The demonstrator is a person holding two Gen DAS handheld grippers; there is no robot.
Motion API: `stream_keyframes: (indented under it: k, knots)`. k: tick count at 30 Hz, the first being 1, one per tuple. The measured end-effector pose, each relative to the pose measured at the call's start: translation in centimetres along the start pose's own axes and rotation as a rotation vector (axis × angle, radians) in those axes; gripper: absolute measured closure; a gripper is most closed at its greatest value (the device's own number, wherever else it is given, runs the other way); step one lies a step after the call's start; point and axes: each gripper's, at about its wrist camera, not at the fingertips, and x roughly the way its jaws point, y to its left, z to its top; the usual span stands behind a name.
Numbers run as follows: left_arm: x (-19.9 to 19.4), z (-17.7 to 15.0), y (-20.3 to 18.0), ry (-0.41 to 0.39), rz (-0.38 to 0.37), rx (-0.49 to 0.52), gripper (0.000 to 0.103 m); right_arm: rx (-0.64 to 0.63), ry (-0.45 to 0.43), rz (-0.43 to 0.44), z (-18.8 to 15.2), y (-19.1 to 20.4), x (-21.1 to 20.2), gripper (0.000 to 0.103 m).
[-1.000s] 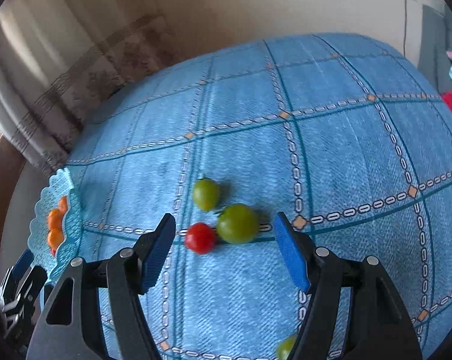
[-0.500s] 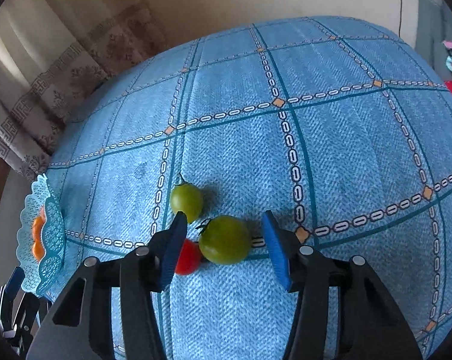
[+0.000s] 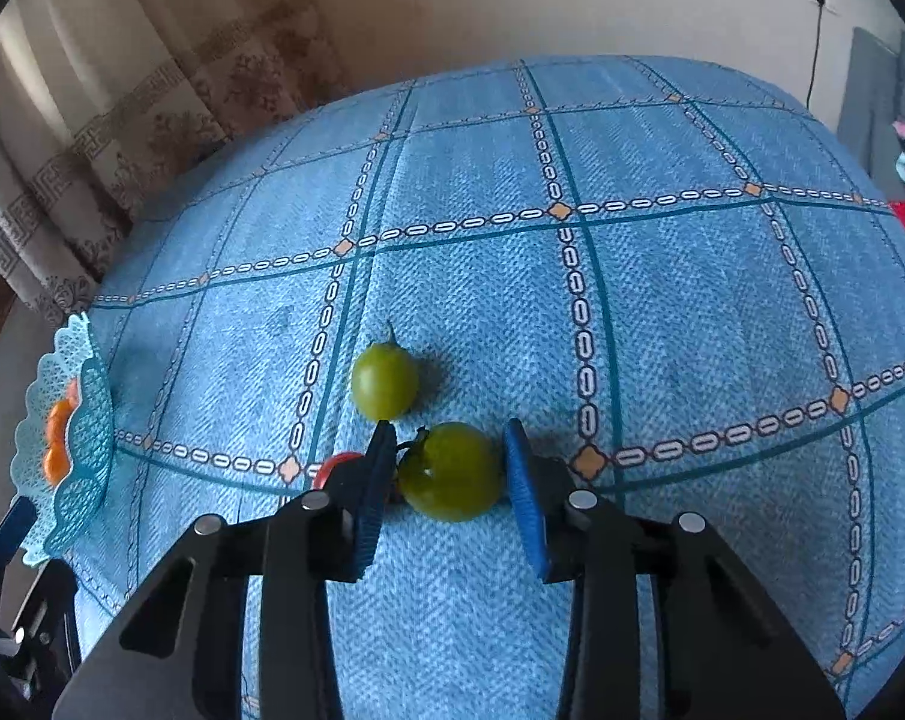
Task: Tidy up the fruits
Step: 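Move the right tool to the large green tomato and close on it, then grasp a second red cherry tomato with the left tool while the right tool holds the green tomato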
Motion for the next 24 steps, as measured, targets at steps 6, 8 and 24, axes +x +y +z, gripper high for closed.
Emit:
stream_keyframes:
  k: [6, 8, 24]
  knots:
    - [0.6, 0.0, -1.4, 0.011, -0.005, 0.020, 0.004, -0.012, -0.003, 0.045, -0.7, -1.5, -1.5, 0.067]
    - [0.8, 0.0, -1.9, 0.017, -0.006, 0.026, 0.004, -0.026, 0.008, 0.064, -1.2, -1.7, -1.6, 0.066]
    - [1.5, 0.1, -4.4, 0.019, 0.020, 0.092, 0.004, -0.054, 0.005, 0.093, -3.2, -2.0, -1.5, 0.068]
